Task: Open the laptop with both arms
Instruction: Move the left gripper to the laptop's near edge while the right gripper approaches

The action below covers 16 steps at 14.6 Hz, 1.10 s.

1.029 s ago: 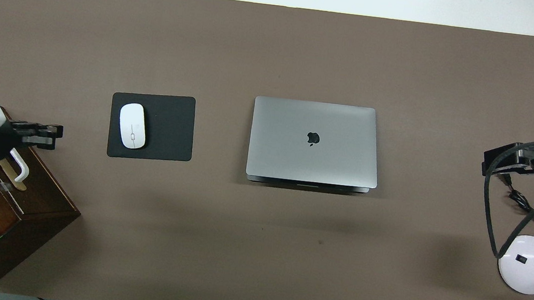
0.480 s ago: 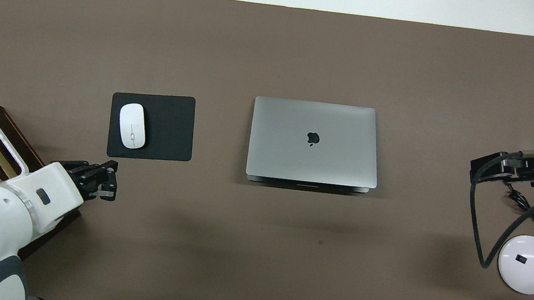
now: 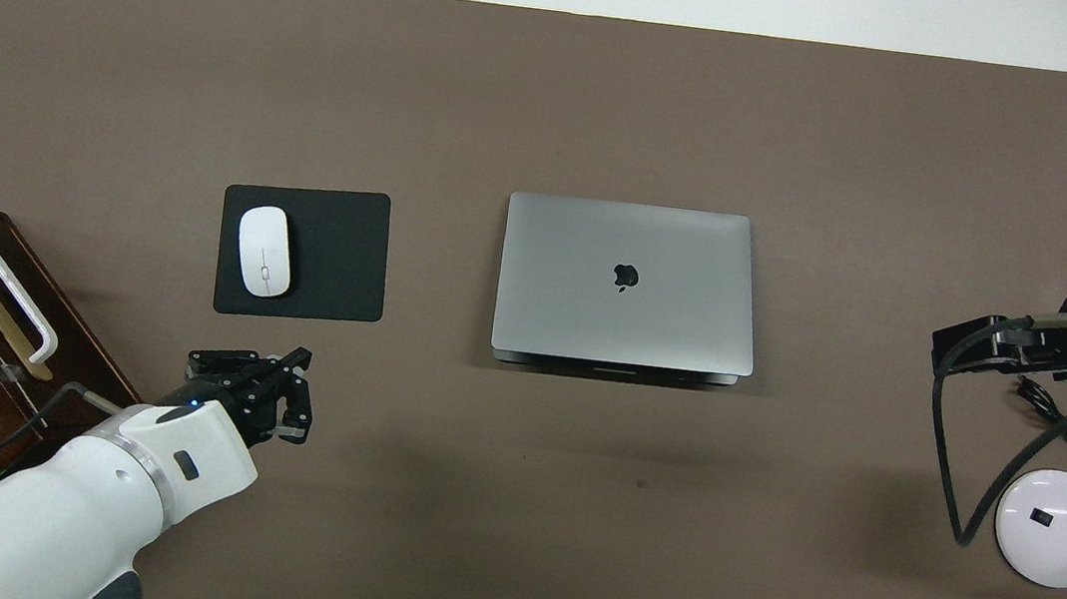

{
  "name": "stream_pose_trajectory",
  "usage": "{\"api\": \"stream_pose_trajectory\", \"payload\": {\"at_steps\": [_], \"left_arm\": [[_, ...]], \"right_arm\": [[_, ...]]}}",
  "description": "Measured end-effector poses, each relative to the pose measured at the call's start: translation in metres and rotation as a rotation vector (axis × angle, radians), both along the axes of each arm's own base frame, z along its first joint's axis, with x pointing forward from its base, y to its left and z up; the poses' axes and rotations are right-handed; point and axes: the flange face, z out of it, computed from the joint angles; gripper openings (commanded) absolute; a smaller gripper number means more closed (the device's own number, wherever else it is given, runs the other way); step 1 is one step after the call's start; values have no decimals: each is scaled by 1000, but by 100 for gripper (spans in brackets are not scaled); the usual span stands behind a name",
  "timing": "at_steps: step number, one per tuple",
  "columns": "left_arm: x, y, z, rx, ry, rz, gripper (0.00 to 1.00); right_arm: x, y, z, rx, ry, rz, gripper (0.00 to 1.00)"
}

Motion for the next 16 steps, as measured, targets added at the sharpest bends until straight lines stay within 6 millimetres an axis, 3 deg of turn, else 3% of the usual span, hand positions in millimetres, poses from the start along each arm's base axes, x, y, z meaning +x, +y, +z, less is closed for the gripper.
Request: {"api": "stream_pose_trajectory", "payload": {"at_steps": [4,10,16], "left_arm": [[-8,-28,-33,-7,-56,-56,0],[-15,-76,-100,-9,-131,-136,0],[-21,-95,-127,-12,-168,-171,0]], "right_arm": [[-3,9,-3,-1,4,18,100],[-15,9,-21,-2,7,21,100],[-26,34,-40,-1,-11,73,100]]}}
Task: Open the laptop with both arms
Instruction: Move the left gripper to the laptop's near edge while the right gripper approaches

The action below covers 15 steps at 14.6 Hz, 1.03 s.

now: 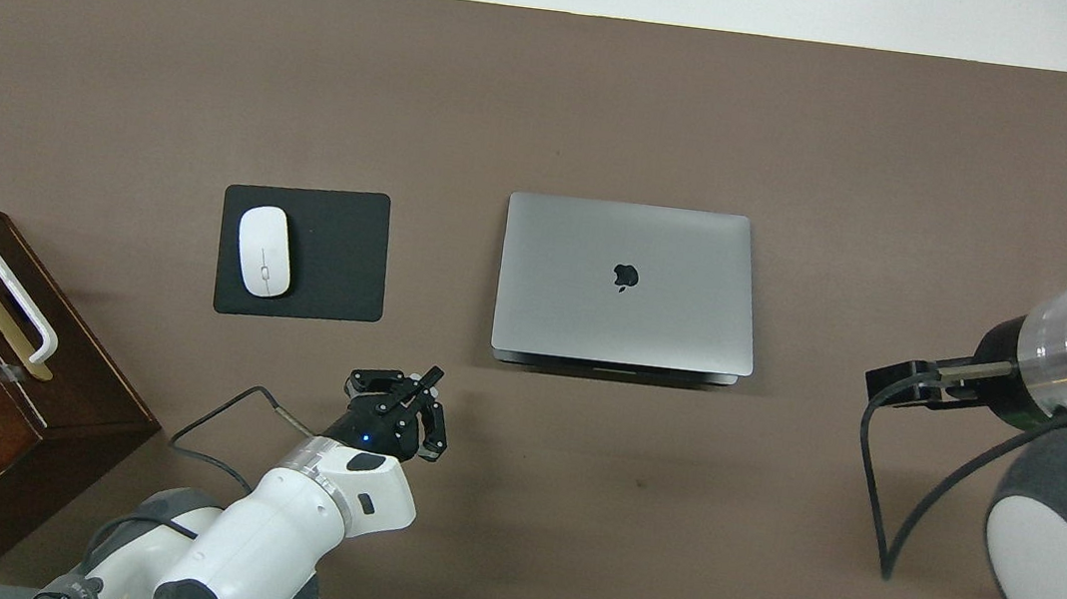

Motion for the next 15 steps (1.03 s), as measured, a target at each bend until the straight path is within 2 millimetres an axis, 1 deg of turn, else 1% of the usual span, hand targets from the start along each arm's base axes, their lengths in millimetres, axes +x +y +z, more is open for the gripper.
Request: {"api": "stream_pose_trajectory", "payload": {"at_steps": [2,4,5,6,7,10,15], "left_arm": [[5,-8,-6,6,8,-6,0],[12,-16,-15,12,16,-9,0],[15,-20,-18,14,18,-11,0],[17,-26,-21,13,17,-16,0],[19,-31,-22,11,14,-22,0],[29,-42,-22,3,6,-25,0],[39,-51,-24,-3,1,-22,0]], "right_arm": [[-6,19,-14,-13,-1,44,100],[-19,45,-30,-55,-18,122,100],[-27,55,-35,-65,-23,152,100],[-33,59,-38,-70,-23,166,100],[-36,59,-40,-70,-28,169,100],[-39,60,-50,-66,-63,177,100],[-54,88,-72,-91,-61,231,100]]}}
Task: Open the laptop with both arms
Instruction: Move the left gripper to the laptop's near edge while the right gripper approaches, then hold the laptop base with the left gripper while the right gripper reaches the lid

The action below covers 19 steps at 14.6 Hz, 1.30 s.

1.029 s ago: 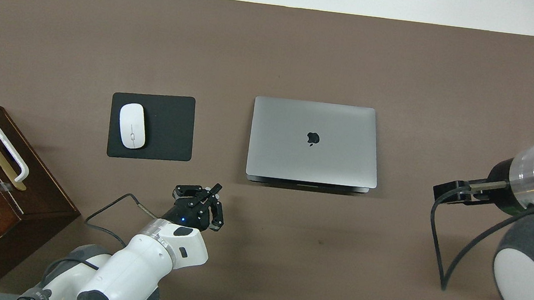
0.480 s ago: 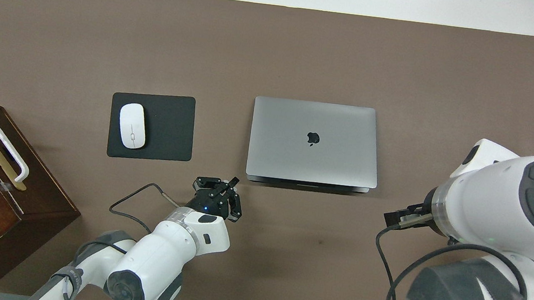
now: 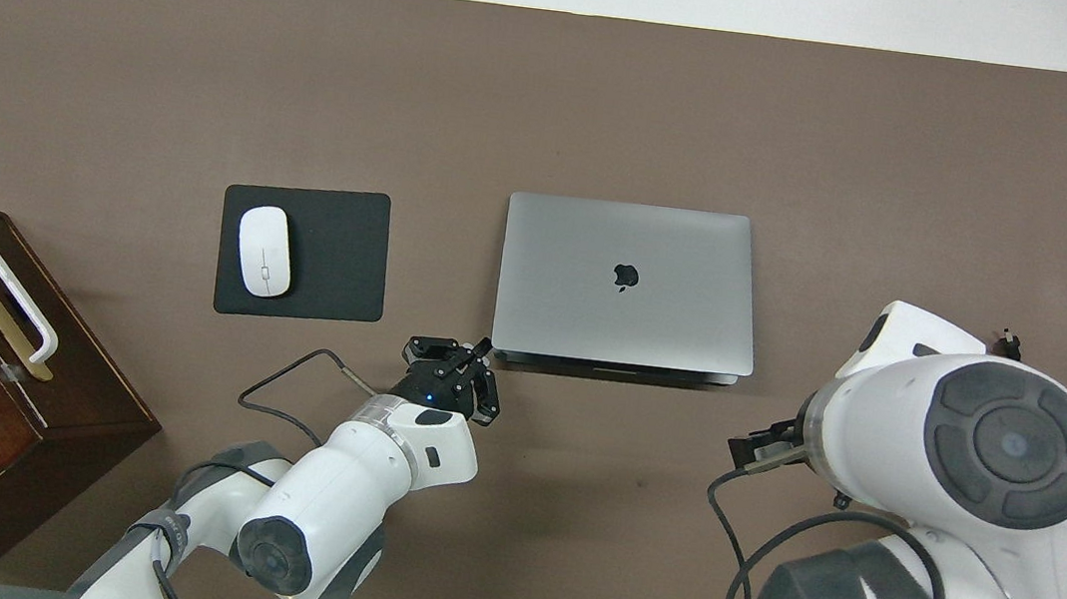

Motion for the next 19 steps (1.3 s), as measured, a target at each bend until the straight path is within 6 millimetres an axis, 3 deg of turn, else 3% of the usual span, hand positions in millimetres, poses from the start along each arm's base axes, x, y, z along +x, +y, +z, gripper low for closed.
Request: {"api": "stream_pose_trajectory", "payload": {"at_steps": [3,8,19], "left_arm": [[5,-4,0,-4,-4,2,0],[13,-10,-7,-1,0,4,0],[17,-11,-19,9,11,8,0]], "right_arm": [[-10,4,-5,-5,-2,15,100],[-32,30,-18,-45,-25,102,100],[-36,35,-29,-41,-35,120,100]]}}
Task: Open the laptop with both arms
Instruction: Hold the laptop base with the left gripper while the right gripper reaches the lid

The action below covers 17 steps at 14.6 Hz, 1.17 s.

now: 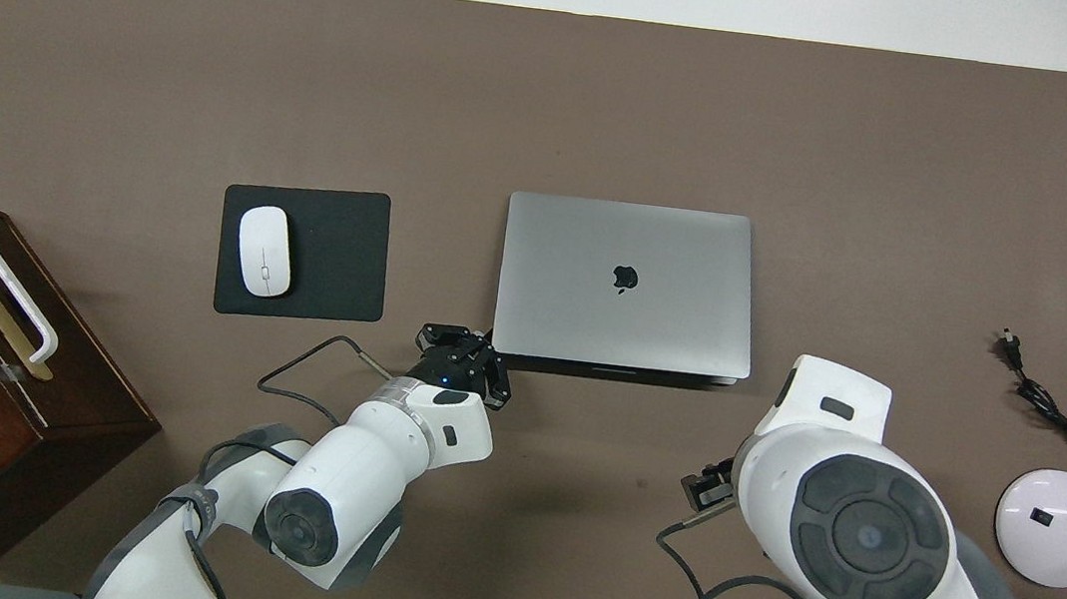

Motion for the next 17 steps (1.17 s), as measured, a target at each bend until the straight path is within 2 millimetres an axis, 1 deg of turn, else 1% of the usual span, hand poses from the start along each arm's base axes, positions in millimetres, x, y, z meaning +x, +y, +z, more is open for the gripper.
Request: {"api": "stream_pose_trajectory", "payload": {"at_steps": [4,8,12,17], "left_arm": [[2,1,2,-4,-7,5,0],[3,1,2,-5,-8,5,0],[2,1,0,-3,-5,5,0],[2,1,-5,5,3,3,0]], "right_arm": [[-4,6,-2,-3,2,16,100],[-15,20,-2,-22,4,17,100],[-17,20,-1,-30,13,15,100],[-15,18,14,-58,5,18,100]]}}
